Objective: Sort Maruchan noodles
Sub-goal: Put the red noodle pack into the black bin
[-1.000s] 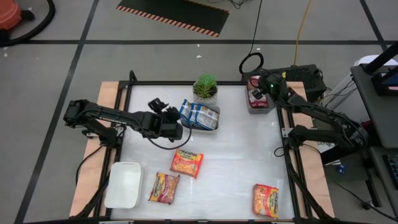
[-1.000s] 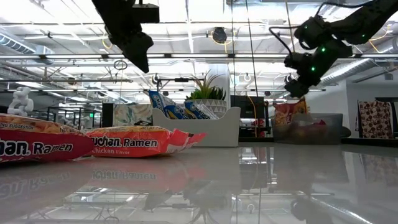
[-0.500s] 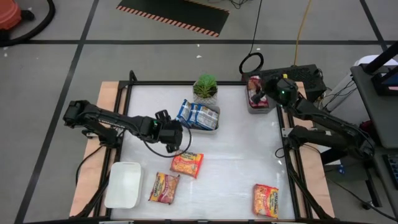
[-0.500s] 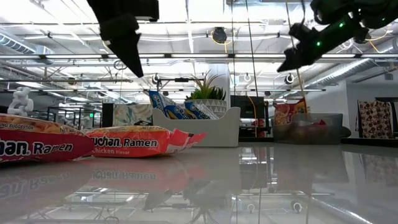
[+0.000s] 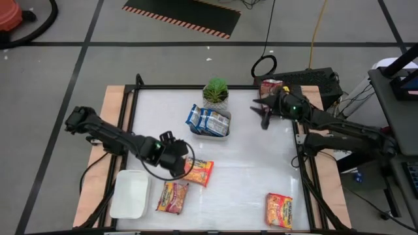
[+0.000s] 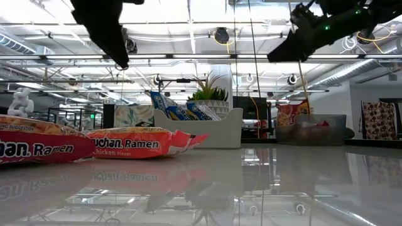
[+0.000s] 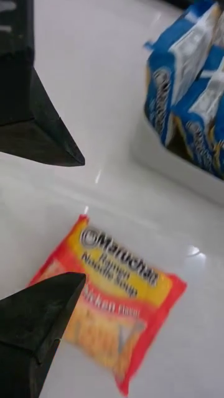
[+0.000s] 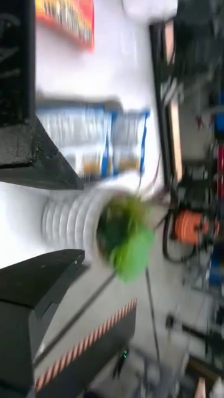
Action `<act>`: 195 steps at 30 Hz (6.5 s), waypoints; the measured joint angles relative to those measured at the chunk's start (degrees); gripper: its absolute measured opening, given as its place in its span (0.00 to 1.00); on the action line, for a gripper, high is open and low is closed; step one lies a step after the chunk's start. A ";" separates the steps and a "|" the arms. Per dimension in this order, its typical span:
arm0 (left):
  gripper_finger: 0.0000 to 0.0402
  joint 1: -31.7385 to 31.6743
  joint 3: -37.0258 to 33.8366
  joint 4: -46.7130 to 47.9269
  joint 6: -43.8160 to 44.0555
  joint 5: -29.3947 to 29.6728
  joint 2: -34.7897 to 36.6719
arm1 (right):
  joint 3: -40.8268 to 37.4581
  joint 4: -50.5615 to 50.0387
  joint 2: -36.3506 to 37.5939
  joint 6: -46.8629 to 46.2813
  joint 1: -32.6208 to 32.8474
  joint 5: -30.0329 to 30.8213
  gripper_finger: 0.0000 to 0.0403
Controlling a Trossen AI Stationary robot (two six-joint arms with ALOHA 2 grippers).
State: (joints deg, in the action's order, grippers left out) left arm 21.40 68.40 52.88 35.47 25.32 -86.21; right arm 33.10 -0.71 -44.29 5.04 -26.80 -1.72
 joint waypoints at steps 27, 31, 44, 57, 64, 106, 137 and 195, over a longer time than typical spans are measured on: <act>0.74 21.11 0.00 -8.54 24.13 2.25 -0.02 | 0.00 3.19 -10.48 -26.12 42.39 17.24 0.40; 0.74 24.03 0.00 -16.79 19.40 4.15 -1.41 | 0.00 8.07 -15.08 -28.29 46.97 19.72 0.40; 0.74 27.75 0.04 -24.28 13.62 -0.48 -9.22 | 0.56 26.96 -32.29 -31.90 54.38 22.47 0.40; 0.74 33.32 12.49 -14.64 12.70 -1.47 -20.95 | 1.16 27.48 -33.77 -35.95 60.25 22.56 0.40; 0.67 35.44 23.31 0.33 15.48 -1.24 -26.86 | 1.16 27.49 -33.77 -35.95 62.56 22.58 0.40; 0.69 40.88 23.69 17.62 29.45 3.02 -39.14 | 1.18 32.22 -33.75 -35.82 66.72 24.17 0.40; 0.01 38.85 30.78 33.65 30.20 6.24 -41.33 | 4.33 31.28 -33.73 -33.92 66.72 21.76 0.40; 0.01 27.86 41.20 8.42 -41.61 22.52 -24.39 | 16.64 28.59 -41.08 -14.85 47.64 -7.21 0.40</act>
State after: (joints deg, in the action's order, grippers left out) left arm 49.27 109.60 61.30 -6.13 47.83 -110.61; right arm 49.74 27.88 -85.38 -9.82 20.84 -8.93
